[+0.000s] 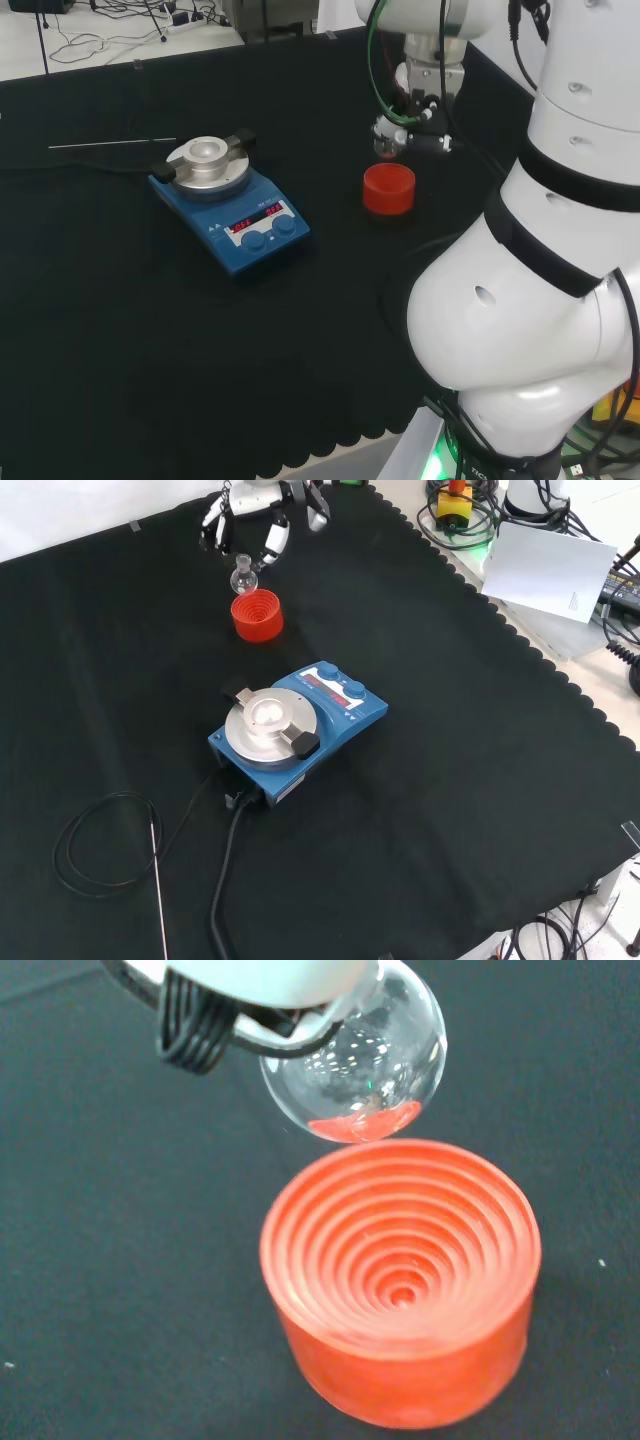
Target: Place the round-bottom flask on the heater.
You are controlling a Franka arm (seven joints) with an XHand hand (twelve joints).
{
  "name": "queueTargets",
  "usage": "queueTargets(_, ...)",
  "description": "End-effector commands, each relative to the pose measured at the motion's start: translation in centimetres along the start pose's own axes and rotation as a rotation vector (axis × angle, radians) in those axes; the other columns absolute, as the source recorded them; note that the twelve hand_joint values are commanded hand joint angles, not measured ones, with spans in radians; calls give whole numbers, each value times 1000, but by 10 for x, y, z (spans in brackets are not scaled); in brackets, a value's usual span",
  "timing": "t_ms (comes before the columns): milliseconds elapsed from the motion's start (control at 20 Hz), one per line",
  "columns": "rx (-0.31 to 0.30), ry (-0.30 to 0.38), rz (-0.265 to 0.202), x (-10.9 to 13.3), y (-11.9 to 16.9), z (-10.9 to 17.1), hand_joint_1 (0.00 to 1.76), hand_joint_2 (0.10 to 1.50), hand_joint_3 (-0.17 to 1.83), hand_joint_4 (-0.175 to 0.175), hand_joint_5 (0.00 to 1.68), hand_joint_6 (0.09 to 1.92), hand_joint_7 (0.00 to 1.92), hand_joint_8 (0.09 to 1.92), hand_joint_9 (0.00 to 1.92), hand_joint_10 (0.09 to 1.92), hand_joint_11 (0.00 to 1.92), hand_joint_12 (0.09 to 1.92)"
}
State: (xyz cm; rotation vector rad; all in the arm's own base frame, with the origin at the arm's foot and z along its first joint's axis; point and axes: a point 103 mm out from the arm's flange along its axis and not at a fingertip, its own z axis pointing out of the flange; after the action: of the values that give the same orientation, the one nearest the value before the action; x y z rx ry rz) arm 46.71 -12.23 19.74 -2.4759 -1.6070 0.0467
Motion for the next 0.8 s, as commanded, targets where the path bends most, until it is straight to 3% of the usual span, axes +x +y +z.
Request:
queueTargets(50,-8,-33,-67,35,-18,-31,1130,678,728,21,1159,907,467,688,671,596,530,1278)
queueTargets(800,-12,-46,-252,164,-22,-51,1131,671,740,20,1161,910,455,684,664,595,530,1278)
